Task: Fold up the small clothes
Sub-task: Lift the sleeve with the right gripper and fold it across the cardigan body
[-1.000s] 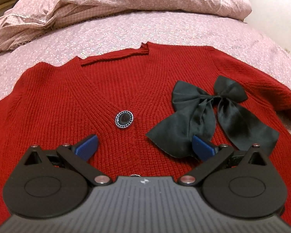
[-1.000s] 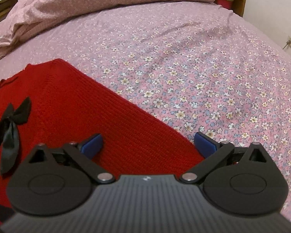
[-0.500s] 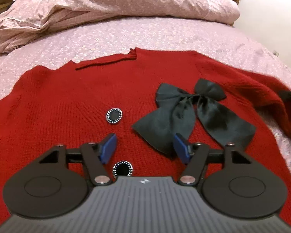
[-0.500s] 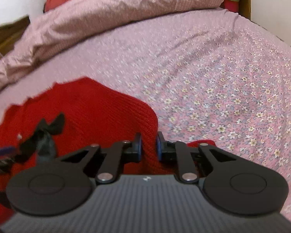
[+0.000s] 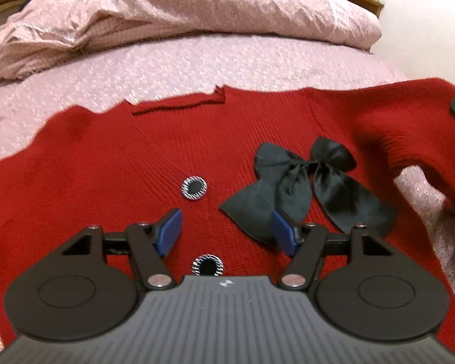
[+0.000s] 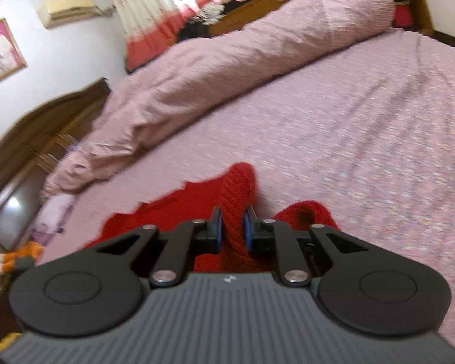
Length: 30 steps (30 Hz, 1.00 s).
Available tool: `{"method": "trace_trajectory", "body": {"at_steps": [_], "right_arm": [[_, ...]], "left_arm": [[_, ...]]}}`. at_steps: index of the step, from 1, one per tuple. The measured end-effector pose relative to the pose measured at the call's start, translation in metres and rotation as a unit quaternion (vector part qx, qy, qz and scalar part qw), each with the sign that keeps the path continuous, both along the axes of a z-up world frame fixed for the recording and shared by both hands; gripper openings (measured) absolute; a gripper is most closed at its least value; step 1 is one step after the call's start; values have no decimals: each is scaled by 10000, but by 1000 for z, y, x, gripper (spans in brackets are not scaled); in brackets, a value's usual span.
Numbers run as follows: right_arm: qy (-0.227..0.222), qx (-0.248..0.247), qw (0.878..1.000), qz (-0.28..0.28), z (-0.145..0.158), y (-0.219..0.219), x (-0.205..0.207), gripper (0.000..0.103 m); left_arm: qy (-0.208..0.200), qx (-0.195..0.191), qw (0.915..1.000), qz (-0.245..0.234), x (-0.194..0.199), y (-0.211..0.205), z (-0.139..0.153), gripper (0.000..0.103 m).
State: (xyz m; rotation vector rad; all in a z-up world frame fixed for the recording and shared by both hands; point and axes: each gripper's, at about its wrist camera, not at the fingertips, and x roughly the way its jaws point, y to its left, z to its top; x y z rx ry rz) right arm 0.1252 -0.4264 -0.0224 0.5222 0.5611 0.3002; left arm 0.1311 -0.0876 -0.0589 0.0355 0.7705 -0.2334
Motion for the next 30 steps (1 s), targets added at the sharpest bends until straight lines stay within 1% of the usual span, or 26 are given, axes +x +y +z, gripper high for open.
{"method": "trace_trajectory", "body": {"at_steps": [4, 10, 13, 15, 18, 22, 24, 28, 30], "right_arm": [[-172, 178, 9992, 310, 14, 20, 10, 17], [-379, 365, 9957, 764, 31, 58, 32, 17], [-376, 373, 9944, 918, 37, 80, 42, 17], [-280, 325, 9940, 1002, 36, 95, 52, 17], [-40, 148, 9946, 1026, 26, 117, 68, 17], [408, 120, 9934, 1066, -1, 140, 90, 17], [573, 12, 9924, 1088, -14, 152, 98, 17], [618, -430, 9918, 1031, -32, 174, 102, 20], [654, -486, 9919, 973, -38, 182, 102, 20]], "left_arm": [[-153, 79, 9999, -1, -5, 7, 11, 71], [-124, 144, 9997, 152, -8, 20, 18, 74], [-143, 195, 9995, 218, -11, 27, 18, 75], [-161, 196, 9993, 257, -13, 31, 18, 75], [-164, 208, 9992, 307, -16, 37, 18, 76], [-205, 264, 9988, 347, -21, 41, 18, 76], [-224, 286, 9987, 361, -23, 43, 18, 76], [-191, 267, 9987, 382, -23, 45, 14, 77], [-169, 289, 9986, 414, -22, 45, 12, 77]]}}
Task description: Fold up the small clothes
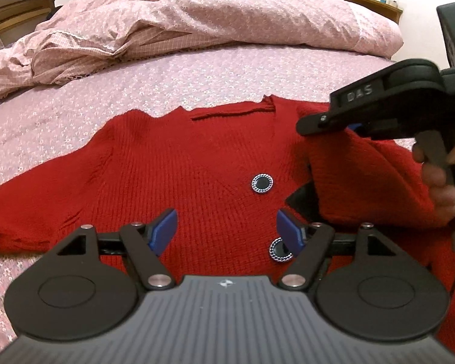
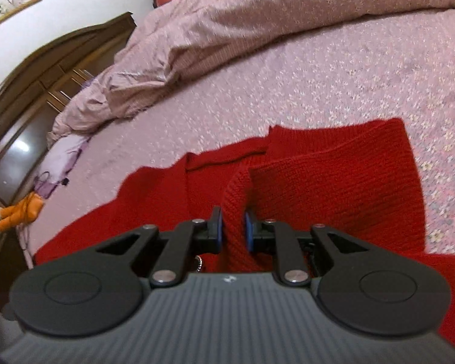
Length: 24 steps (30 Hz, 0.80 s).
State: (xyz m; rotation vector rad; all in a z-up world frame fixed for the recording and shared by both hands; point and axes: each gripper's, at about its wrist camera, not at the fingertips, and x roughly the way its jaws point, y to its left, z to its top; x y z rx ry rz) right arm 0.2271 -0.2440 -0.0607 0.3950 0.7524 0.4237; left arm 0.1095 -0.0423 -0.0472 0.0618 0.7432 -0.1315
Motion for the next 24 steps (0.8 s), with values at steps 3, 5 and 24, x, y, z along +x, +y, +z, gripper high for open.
{"method": "trace_trajectory", "body": {"at_steps": [3, 5, 24], "right_arm": [[58, -102, 9999, -110, -8, 7, 4, 24], [142, -134, 9995, -251, -13, 7, 6, 28], [-70, -212, 9879, -1536, 23, -92, -92, 64]], "left_arm": [[48, 45, 9999, 80, 2, 1, -4, 77], [72, 56, 9999, 138, 2, 3, -5, 78], [-167, -52, 9998, -67, -11, -8, 11, 82]]}}
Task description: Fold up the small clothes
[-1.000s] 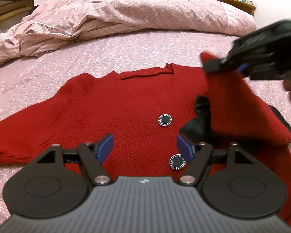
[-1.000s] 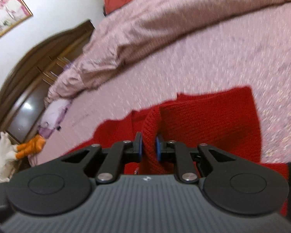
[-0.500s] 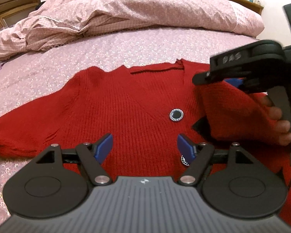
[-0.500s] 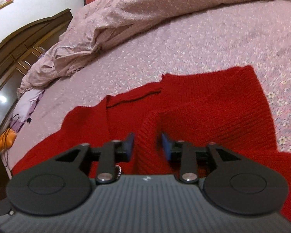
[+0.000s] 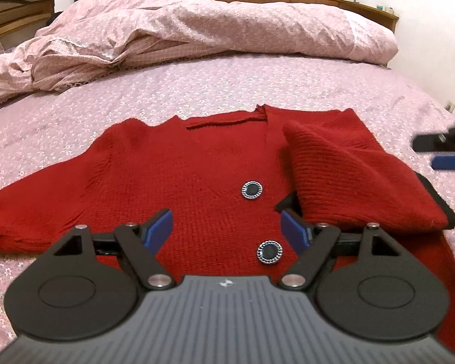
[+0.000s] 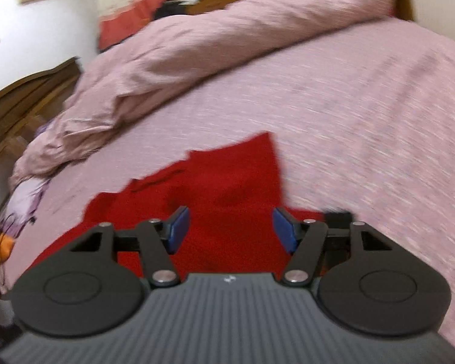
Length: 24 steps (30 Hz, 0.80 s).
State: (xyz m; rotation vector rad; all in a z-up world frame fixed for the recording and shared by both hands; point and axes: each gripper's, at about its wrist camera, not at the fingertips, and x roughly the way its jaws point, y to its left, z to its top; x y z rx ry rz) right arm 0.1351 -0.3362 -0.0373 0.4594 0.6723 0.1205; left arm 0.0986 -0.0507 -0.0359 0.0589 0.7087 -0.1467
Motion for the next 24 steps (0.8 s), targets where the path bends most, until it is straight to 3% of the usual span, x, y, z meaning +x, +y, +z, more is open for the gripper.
{"method": "trace_trajectory", "body": {"at_steps": [7, 17, 19, 21, 24], "right_arm": [[500, 0, 9971, -578, -31, -29, -25, 65], [762, 493, 9930, -760, -58, -35, -23, 65], [619, 618, 9929, -800, -56, -36, -26, 57], [403, 809, 9934, -704, -52, -38, -28, 20], [279, 727, 9955, -541, -43, -33, -28, 13]], "left_arm": [[124, 74, 9998, -130, -5, -9, -7, 82], [525, 123, 9985, 17, -2, -6, -34, 82], [479, 153, 9987, -6, -3, -7, -32, 82], [459, 157, 9988, -3, -3, -6, -31, 82], [471, 125, 9988, 26, -4, -5, -29, 82]]}}
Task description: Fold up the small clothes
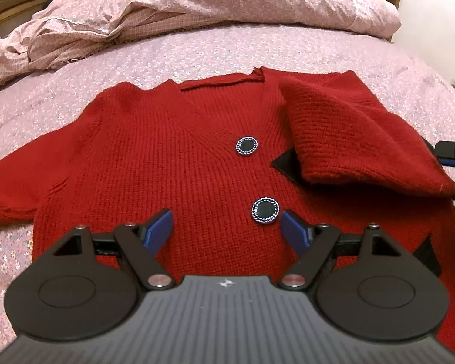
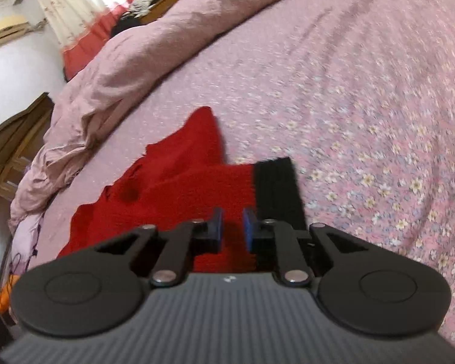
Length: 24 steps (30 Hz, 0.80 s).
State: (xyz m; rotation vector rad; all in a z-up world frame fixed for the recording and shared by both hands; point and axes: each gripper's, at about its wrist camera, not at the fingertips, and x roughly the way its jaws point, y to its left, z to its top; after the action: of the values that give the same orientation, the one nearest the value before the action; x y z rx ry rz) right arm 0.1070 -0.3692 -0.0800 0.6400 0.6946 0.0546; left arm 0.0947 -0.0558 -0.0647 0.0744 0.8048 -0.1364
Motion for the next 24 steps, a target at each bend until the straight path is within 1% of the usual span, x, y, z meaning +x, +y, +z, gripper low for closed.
{"method": "trace_trajectory", "body": {"at_steps": [3, 5, 7, 8, 9, 11, 12, 14, 16, 19, 21, 23, 24], "right_arm": [[-85, -83, 9999, 116, 8, 3, -3, 13], [-100, -12, 9998, 144, 14, 2, -8, 15], [8, 112, 9999, 118, 17, 1, -16, 17], [83, 174, 9998, 96, 18, 1, -20, 26], [151, 240, 9996, 42, 17, 1, -23, 52], [217, 509, 9984, -113, 11, 0, -31, 81], [225, 654, 9974, -177, 8, 0, -34, 80], [250, 815, 9963, -127, 2, 1, -35, 80], [352, 996, 9943, -168, -5, 4, -33, 80], [490, 1303, 9902, -64, -15, 12, -28, 80], [488, 1328, 9899, -75, -20, 15, -25, 80], [429, 1248, 9910, -222, -21, 17, -21, 79], [364, 1212, 9914, -317, -21, 16, -20, 73]], "left_arm": [[-68, -2, 10000, -5, -2, 2, 3, 82], [-98, 15, 10000, 12, -4, 2, 5, 82], [-94, 5, 10000, 28, -4, 3, 5, 82], [-80, -5, 10000, 46, -4, 3, 6, 82], [-77, -16, 10000, 54, -4, 4, 7, 82], [-90, -34, 9999, 56, -6, 4, 9, 82], [-102, -41, 9999, 57, -7, 4, 10, 82], [-128, -51, 9999, 56, -10, 4, 13, 82], [-140, -50, 9999, 55, -11, 4, 15, 82], [-167, -23, 9998, 91, -14, 6, 17, 83], [-151, -9, 9998, 110, -14, 7, 17, 83], [-134, -7, 9998, 132, -14, 9, 17, 83], [-122, -8, 9998, 143, -15, 10, 17, 83]]}}
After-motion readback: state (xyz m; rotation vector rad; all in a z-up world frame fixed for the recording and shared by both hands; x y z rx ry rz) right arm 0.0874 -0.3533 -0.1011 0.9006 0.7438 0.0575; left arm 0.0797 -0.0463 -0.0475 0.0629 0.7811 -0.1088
